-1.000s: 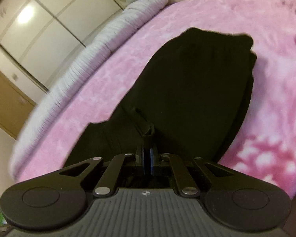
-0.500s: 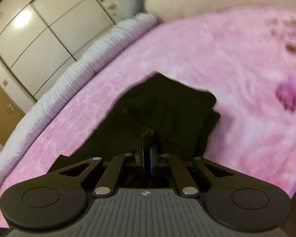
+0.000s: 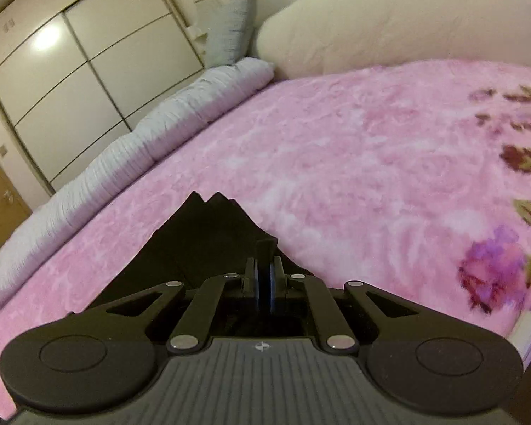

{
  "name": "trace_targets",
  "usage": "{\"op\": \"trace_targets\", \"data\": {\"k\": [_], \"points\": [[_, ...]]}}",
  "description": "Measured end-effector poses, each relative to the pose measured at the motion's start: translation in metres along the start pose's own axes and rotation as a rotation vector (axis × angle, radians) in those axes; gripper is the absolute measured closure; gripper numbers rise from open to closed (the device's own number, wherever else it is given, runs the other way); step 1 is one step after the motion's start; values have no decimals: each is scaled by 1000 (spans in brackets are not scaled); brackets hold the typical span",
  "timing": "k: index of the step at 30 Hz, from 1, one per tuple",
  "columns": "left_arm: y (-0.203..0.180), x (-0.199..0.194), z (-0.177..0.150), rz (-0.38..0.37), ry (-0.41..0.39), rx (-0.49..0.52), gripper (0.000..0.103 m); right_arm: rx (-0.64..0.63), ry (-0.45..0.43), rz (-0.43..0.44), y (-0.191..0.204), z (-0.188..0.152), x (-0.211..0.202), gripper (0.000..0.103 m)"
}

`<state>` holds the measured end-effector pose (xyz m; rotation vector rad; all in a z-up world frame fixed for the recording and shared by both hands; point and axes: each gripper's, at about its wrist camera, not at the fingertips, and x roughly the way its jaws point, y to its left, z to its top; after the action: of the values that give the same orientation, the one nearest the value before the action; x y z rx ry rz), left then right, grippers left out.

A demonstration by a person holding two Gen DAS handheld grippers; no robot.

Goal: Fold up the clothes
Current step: 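Grasp the trouser strip's other end with the right gripper and fold it over, then lower the folded end onto the bundle and open the right gripper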

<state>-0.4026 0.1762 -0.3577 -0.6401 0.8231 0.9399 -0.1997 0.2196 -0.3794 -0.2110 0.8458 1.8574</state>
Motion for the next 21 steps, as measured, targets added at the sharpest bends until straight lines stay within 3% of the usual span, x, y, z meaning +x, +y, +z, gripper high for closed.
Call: {"op": "trace_targets", "data": {"k": [3,8,10,11,19,21], "points": [[2,-2,-1,16,1,-8,74,59,2,33,-4,6,4,96],[6,-6,-3,42,0,-21,74,74,24,-14,-7,7,7,94],[7,-9,-4,51,-2,-27,74,52,-2,-62,0,8,-1,84],[7,-10,-5,53,-3,-29,74,22,-28,-99,8,9,-8,74],[8,-10,-12,55,-3,-49,72,-129,20,-86,32,6,-1,75],[8,-11,-12,73,-3,-59,72,-118,44,-132,28,1,2,78]]}}
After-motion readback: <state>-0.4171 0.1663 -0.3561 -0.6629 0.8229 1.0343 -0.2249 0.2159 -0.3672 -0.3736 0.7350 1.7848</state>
